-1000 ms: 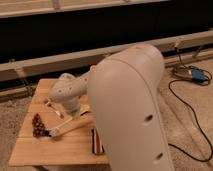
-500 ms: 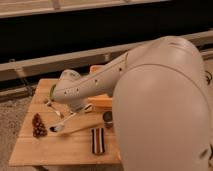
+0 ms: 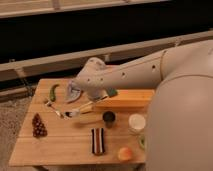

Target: Place brush in paper cup

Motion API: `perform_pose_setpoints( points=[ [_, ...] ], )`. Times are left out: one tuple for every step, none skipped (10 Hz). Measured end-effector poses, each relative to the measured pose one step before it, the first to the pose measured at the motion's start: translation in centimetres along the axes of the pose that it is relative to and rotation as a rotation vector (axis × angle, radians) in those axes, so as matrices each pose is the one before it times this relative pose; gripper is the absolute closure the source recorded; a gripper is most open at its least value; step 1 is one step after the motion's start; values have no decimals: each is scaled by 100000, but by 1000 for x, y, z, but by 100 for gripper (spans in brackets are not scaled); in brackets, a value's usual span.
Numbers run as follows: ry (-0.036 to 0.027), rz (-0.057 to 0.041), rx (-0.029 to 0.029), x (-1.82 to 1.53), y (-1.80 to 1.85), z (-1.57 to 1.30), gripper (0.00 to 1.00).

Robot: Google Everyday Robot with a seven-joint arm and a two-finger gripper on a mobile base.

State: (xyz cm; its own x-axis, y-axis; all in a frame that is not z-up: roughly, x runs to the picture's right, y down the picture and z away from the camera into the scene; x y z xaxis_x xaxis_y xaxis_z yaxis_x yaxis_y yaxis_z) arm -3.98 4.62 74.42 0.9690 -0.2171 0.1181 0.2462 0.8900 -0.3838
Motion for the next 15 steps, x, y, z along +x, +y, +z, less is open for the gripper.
perform_pose_setpoints(
  points=[
    [0, 3996, -33, 2372, 38, -420, 100],
    [-323, 1745, -315, 1126, 126, -256, 100],
    [-1262, 1086, -692, 1153, 402, -391, 100],
    [-1688, 104, -1025, 1501, 692, -514, 100],
    [-1361, -759, -974, 1134, 585, -440, 100],
    [-2007, -2056, -1329, 251, 459, -401, 100],
    [-1824, -1758, -1125, 761, 623, -558, 100],
    [-931, -640, -616, 1208, 491, -616, 100],
    [-1136, -433, -274, 620, 210, -415, 100],
    [-2745, -359, -622, 536, 103, -490, 100],
    [-2074, 890, -667, 950, 249, -384, 100],
    [-1861, 844, -319, 723, 186, -297, 100],
    [-2545, 1119, -116, 752, 137, -406, 100],
    [-2237, 588, -253, 427, 132, -341, 100],
    [-1989, 649, -243, 492, 219, -363, 100]
  ],
)
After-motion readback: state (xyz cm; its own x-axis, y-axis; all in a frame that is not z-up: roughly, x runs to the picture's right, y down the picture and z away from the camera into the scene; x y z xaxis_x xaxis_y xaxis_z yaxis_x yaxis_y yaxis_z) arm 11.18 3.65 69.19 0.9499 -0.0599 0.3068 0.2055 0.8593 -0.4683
